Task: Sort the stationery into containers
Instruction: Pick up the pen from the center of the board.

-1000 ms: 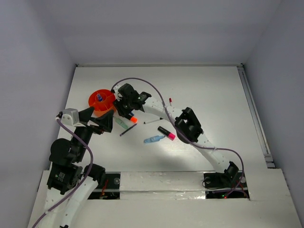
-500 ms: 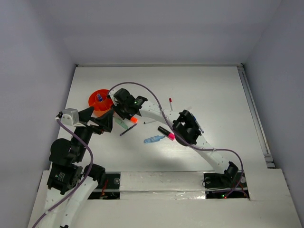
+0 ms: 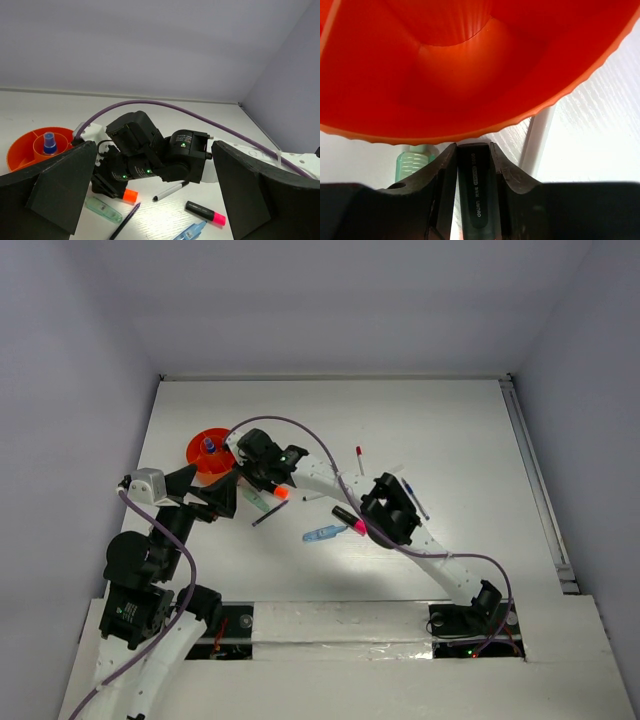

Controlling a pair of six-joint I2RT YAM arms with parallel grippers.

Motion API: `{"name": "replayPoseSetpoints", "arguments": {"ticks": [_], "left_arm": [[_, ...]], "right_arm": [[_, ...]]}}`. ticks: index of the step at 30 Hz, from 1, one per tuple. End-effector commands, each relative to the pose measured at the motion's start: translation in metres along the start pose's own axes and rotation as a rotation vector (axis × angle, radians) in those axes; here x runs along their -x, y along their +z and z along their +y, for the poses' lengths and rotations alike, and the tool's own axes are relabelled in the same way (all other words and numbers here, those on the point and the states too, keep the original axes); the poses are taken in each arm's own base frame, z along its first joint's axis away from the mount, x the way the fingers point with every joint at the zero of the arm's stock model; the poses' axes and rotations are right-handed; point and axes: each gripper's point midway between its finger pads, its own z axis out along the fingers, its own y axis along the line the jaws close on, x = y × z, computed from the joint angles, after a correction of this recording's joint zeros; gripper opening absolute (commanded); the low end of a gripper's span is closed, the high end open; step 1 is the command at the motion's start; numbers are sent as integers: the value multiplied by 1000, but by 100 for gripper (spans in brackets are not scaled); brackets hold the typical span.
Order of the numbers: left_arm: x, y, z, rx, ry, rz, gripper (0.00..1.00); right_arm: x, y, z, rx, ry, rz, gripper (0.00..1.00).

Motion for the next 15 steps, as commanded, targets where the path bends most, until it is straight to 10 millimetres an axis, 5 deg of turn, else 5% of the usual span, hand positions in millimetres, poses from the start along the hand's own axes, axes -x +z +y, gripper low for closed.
{"name": "replayPoseSetpoints", "arguments": {"ticks": [1,10,11,15], "left_arm": [[6,5,-1,-5,11,-32,99],[5,7,5,22,12,-29,99],[5,7,5,23,12,-28,99],[6,7,6,26,12,-32,99]], "right_arm": [[-11,10,-3,-33,-46,13,26],[45,-28,4,31,-76,-190,8],[66,-43,2,29,-68,-250,6],[88,-76,11,84,-32,-358,4]]}}
